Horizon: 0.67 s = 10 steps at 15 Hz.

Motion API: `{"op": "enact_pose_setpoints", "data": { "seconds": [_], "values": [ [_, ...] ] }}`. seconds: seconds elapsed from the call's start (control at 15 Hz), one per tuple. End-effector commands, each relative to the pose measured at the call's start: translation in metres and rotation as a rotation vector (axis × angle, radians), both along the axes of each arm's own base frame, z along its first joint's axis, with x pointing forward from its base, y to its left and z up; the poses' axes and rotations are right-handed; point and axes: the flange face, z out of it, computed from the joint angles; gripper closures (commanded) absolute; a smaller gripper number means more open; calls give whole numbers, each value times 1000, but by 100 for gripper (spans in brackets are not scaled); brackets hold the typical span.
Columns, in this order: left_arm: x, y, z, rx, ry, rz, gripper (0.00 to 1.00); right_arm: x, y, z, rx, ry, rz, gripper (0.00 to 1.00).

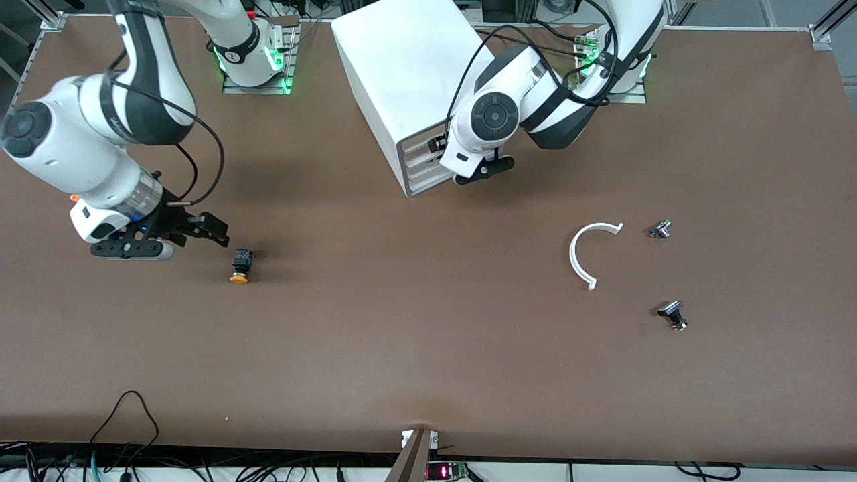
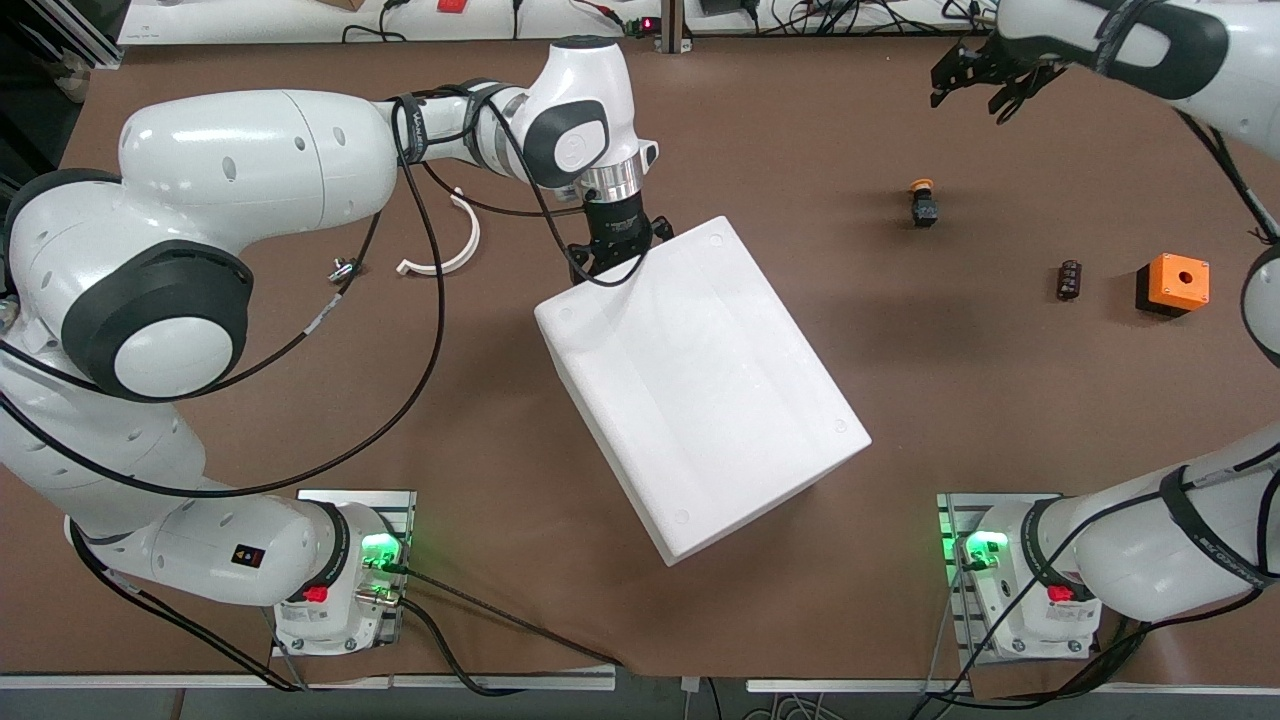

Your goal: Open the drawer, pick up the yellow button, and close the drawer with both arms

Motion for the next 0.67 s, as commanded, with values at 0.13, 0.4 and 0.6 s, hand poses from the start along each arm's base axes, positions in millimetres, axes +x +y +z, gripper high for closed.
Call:
{"op": "enact_pose_setpoints", "data": {
  "seconds": [0.13,0.4,0.6],
  "values": [
    [0,-5,9,-20,35,-22,0,-10,-15,84,-51,76,40,1],
    [31,11,27,70,-150,-103,0,-33,-24,130,-67,87,15,1],
    [67,38,50,109,-242,-90,0,-52,-26,160,-69,70,17,1]
  ]
}}
